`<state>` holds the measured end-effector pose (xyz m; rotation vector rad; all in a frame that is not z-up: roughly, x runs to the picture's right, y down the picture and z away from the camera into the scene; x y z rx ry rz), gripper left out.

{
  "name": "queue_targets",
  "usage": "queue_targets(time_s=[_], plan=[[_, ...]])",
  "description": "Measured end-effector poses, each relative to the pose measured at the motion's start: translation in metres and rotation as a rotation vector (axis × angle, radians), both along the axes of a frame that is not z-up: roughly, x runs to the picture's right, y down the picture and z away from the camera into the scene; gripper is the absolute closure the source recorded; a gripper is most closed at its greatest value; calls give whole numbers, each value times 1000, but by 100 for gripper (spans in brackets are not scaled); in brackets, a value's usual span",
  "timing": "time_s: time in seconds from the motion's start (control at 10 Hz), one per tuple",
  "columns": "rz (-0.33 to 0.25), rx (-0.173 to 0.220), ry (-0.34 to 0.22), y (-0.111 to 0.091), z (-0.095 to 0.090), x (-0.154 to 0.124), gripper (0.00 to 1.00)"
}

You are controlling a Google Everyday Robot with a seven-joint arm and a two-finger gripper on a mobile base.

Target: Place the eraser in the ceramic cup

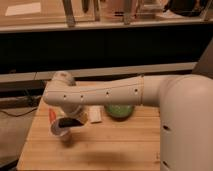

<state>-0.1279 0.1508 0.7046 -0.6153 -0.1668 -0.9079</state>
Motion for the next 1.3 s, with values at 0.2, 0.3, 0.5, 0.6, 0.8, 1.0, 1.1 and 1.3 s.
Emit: queue_targets(time_s=[0.2, 0.3, 0.5, 0.6, 0.8, 1.0, 1.1, 1.3], plan=[[-17, 1, -3, 5, -7, -7, 96], [-30, 5, -2, 8, -8, -11, 96], [-59, 13, 8, 11, -8, -19, 96], [-70, 16, 16, 11, -7, -21, 96], [-101, 27, 45, 11, -5, -26, 96], [-119, 41, 66, 9, -7, -28, 96], [-128, 50, 74, 6, -9, -29, 96], [-136, 64, 86, 3, -18, -29, 96]])
